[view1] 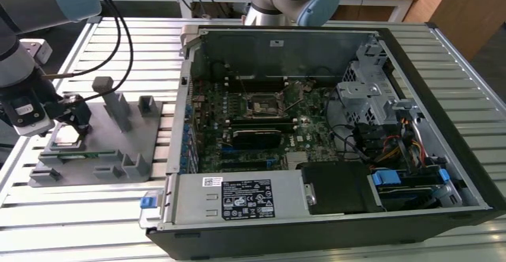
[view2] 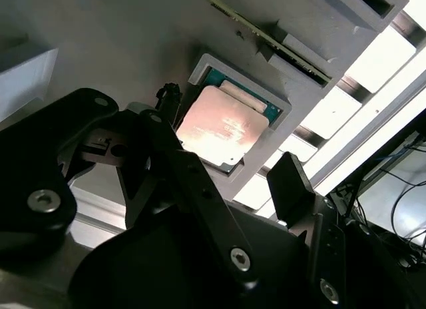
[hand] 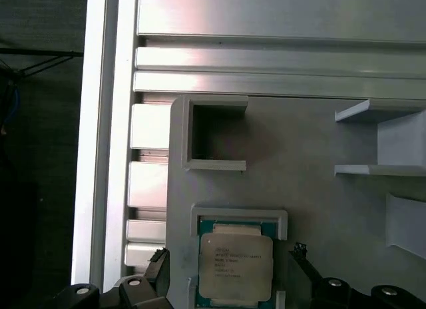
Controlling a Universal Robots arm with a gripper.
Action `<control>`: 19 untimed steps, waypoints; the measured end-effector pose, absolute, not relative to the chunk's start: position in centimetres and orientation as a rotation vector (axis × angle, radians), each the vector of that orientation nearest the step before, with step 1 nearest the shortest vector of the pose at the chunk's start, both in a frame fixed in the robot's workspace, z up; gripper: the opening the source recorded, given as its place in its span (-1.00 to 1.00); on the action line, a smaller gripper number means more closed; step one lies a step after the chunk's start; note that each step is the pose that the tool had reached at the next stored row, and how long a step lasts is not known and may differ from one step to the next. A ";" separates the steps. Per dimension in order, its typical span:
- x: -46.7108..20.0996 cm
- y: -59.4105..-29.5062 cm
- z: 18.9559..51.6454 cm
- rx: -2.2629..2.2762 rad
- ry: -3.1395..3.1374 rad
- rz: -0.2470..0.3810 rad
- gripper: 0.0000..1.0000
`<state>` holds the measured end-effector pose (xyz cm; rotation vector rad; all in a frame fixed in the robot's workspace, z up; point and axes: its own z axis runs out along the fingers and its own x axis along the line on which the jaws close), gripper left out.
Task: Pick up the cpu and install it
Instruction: 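Pick up the cpu and move it towards the insertion slot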
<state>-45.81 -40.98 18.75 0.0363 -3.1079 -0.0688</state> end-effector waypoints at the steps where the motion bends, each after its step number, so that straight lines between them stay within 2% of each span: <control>1: -45.8 -41.0 18.7 0.036 -3.108 -0.069 0.58; 7: -45.8 -41.0 18.5 0.036 -3.108 -0.068 0.55; 8: -45.8 -41.0 18.5 0.036 -3.108 -0.068 0.41; 14: -45.8 -41.0 18.3 0.036 -3.108 -0.066 0.39; 15: -45.8 -41.0 18.3 0.036 -3.108 -0.066 0.25; 19: -45.8 -41.0 18.3 0.036 -3.108 -0.057 0.25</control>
